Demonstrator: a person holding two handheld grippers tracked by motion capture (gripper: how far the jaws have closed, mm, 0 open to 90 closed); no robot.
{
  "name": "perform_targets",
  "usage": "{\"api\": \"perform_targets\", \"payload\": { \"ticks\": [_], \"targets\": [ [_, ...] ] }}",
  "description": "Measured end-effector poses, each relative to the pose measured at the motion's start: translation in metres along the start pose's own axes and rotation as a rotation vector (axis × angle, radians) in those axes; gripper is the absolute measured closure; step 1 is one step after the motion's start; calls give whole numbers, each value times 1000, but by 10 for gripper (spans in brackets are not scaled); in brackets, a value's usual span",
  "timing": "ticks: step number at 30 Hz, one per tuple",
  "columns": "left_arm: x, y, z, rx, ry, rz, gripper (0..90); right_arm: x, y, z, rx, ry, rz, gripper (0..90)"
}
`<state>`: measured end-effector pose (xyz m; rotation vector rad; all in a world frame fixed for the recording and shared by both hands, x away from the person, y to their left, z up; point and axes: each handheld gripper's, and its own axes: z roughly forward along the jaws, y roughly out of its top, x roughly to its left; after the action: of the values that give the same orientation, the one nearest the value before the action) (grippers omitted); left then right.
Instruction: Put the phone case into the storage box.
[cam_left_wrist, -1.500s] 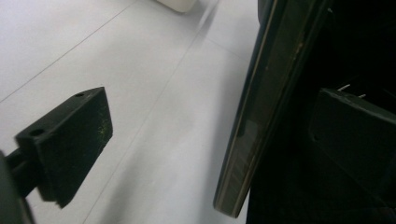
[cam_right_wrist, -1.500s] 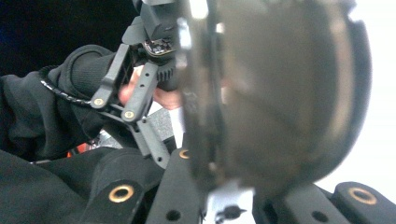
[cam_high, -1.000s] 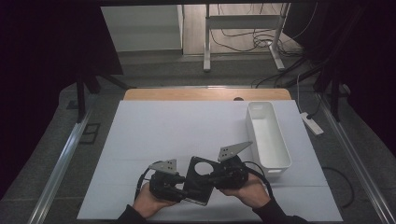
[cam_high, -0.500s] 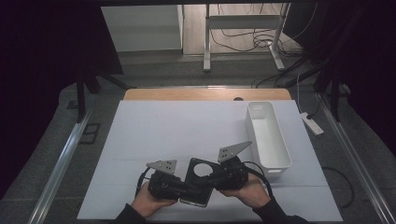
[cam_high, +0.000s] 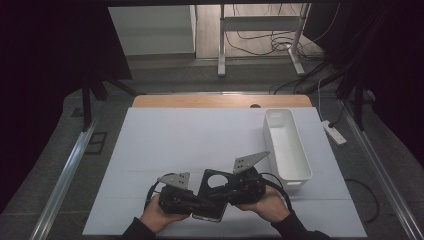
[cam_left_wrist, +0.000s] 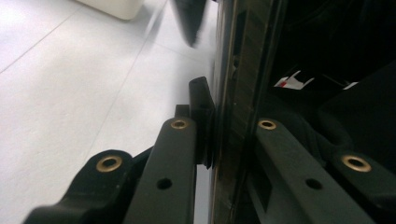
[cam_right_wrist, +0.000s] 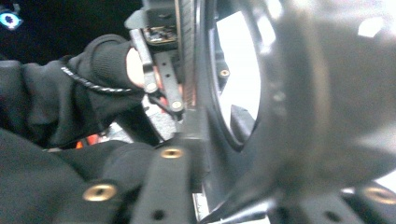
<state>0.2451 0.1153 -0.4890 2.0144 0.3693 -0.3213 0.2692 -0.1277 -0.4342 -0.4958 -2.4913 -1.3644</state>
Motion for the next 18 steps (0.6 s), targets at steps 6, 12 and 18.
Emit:
{"api": "perform_targets", "payload": {
  "ticks": [6, 12, 18],
  "targets": [
    [-1, 0, 0, 18, 50, -15, 846, -2, 1, -2, -9, -93, 0, 482],
    [-1, 1, -2, 22, 103, -20, 845, -3, 2, -6, -33, -173, 9, 314],
    [-3, 1, -3, 18, 153, -27, 845, -4, 3, -9, -58, -235, 13, 176]
  ]
}}
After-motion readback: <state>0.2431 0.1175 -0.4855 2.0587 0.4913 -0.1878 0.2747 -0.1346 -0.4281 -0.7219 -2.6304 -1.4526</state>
